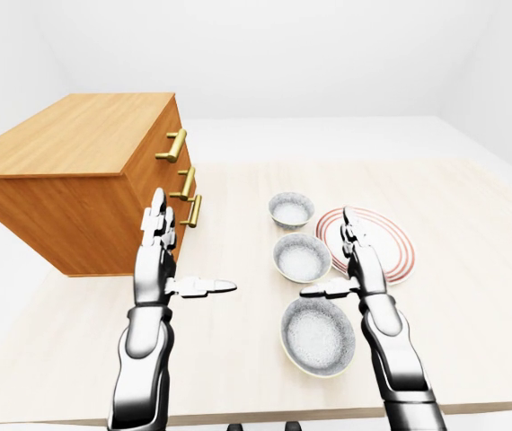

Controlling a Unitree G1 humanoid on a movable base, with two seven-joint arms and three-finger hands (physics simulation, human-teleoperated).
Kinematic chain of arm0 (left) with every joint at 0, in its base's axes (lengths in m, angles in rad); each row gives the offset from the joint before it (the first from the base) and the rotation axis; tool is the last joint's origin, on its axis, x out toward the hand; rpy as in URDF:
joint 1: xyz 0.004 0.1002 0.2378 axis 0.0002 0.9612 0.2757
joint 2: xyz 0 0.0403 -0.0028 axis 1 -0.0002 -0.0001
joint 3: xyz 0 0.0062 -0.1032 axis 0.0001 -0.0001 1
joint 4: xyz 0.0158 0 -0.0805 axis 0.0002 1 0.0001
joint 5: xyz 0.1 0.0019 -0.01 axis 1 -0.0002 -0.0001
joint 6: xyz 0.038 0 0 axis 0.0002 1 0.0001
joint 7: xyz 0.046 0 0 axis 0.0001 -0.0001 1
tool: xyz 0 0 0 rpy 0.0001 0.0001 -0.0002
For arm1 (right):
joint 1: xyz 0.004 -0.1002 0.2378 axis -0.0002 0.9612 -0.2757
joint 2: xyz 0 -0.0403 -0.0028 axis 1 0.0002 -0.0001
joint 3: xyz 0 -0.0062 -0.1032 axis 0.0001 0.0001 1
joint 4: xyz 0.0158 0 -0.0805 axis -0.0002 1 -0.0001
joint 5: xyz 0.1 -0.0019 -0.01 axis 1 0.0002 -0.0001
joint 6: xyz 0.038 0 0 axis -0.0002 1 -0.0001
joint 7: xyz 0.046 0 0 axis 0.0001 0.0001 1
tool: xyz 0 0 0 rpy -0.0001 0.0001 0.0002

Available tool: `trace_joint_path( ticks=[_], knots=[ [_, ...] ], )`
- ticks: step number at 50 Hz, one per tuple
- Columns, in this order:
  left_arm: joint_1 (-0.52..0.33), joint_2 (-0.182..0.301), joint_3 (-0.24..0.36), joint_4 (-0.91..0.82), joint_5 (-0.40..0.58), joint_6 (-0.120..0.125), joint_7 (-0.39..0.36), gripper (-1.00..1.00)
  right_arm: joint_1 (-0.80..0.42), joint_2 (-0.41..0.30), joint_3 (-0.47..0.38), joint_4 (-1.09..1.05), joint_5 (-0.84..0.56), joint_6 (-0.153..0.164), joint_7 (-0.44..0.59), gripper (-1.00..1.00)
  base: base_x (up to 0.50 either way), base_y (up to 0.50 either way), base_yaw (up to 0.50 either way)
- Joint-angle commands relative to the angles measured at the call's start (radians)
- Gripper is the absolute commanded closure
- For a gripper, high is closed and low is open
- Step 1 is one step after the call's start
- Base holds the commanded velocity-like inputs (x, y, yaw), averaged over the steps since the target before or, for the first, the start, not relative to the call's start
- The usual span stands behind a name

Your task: Put the bowl in the middle on the plate.

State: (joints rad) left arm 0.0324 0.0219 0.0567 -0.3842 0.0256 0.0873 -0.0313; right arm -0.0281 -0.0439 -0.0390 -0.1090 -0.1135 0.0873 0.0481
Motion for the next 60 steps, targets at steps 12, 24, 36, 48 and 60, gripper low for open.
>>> trace_joint_path(
  ticks=[12,24,36,48,60],
  knots=[
    [-0.003,-0.002,-0.005,-0.008,0.002,0.000,0.000,-1.00,-0.124,-0.008,0.073,0.028,-0.379,0.000,0.036,-1.00,0.00,0.00,0.00],
    [0.000,-0.005,-0.012,0.000,-0.010,0.000,-0.004,-1.00,-0.175,0.021,0.128,0.133,-0.567,0.000,0.079,-1.00,0.00,0.00,0.00],
    [0.013,-0.004,-0.010,-0.031,-0.014,0.000,-0.008,-1.00,-0.217,0.048,0.153,0.242,-0.622,0.000,0.075,-1.00,0.00,0.00,0.00],
    [0.021,-0.007,-0.015,-0.056,-0.011,0.000,-0.010,-1.00,-0.234,0.061,0.165,0.307,-0.651,0.000,0.058,-1.00,0.00,0.00,0.00],
    [0.027,-0.010,-0.026,-0.072,-0.011,0.000,-0.010,-1.00,-0.287,0.067,0.156,0.447,-0.636,0.000,0.009,-1.00,0.00,0.00,0.00]
  ],
)
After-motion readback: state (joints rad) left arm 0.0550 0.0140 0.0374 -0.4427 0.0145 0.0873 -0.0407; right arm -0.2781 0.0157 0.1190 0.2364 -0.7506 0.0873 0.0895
